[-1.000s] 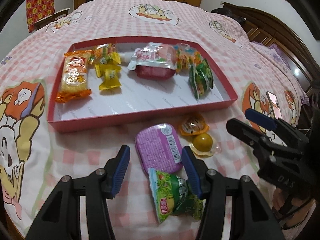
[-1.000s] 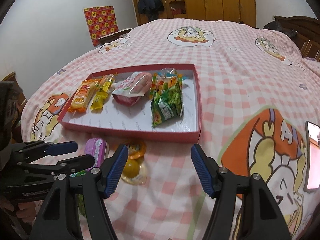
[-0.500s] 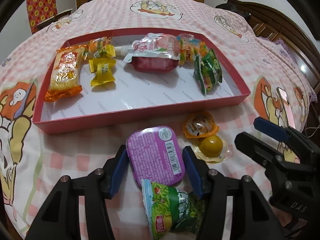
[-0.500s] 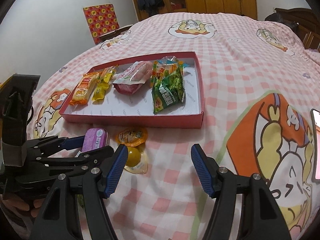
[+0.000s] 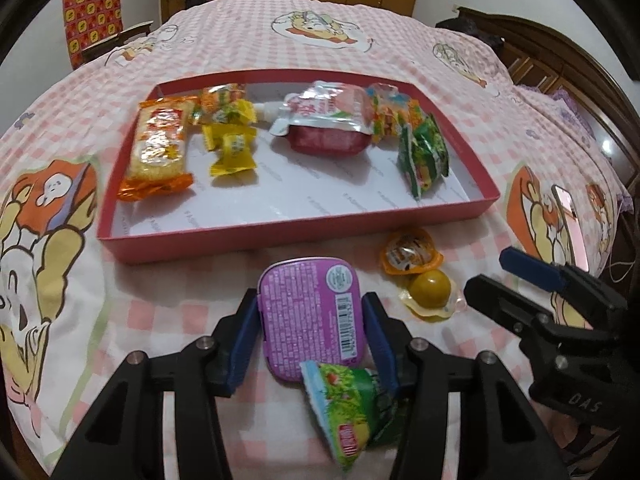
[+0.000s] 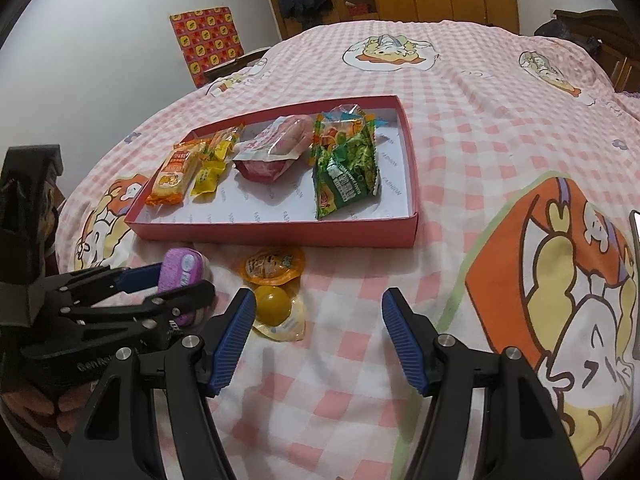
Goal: Organize snacks
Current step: 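Grasp the purple tin with the left tool while the right tool grasps the yellow jelly cup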
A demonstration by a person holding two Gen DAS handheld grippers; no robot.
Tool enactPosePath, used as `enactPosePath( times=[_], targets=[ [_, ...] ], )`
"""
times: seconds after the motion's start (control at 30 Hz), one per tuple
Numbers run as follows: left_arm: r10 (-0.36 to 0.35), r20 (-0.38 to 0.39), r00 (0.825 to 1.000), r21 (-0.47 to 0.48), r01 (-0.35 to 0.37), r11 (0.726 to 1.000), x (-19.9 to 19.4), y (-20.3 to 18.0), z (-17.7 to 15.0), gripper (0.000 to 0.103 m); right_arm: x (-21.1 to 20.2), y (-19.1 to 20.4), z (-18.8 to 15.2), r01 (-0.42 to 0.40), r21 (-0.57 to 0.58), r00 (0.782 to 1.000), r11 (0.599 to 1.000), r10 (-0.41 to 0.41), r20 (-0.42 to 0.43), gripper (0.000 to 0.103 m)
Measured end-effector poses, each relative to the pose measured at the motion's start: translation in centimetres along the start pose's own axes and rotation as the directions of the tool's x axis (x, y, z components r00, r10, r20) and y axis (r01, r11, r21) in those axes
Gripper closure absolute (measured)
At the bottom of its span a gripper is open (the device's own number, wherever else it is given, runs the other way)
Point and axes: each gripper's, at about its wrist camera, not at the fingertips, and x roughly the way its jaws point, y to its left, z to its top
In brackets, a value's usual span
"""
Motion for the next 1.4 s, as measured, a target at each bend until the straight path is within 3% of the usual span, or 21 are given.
enactPosePath(
  times=[0.3, 0.43, 0.8, 0.93, 1.4],
  targets=[
    [0.022, 0.055, 0.998, -0.044, -0.02, 0.999, -2.0, 2.2, 0.2, 0.05, 0.7, 1.0, -0.3, -0.032, -0.002, 0.999, 0.999, 0.032, -0.032, 0.036],
    [0.02, 0.057, 0.998, -0.076, -0.016, 0.997, -2.3, 3.5, 0.4, 0.05, 1.5, 1.6, -0.5, -0.052, -0.008, 0.997, 0.999, 0.052, -0.056, 0.046],
    [0.018, 0.084, 0.996, -0.118, -0.008, 0.993, -3.3, 5.1, 0.3, 0.05, 3.2, 3.1, -0.6, -0.029, -0.042, 0.997, 0.999, 0.025, -0.078, 0.052],
    [0.022, 0.087, 0.996, -0.123, -0.011, 0.992, -3.4, 5.4, 0.3, 0.05, 3.4, 3.3, -0.7, -0.013, -0.057, 0.997, 0.998, 0.009, -0.079, 0.06],
    [0.024, 0.099, 0.995, -0.12, -0.012, 0.993, -3.9, 5.3, 0.5, 0.05, 2.1, 3.8, -0.9, -0.06, -0.064, 0.996, 0.996, 0.055, -0.069, 0.061]
  ],
)
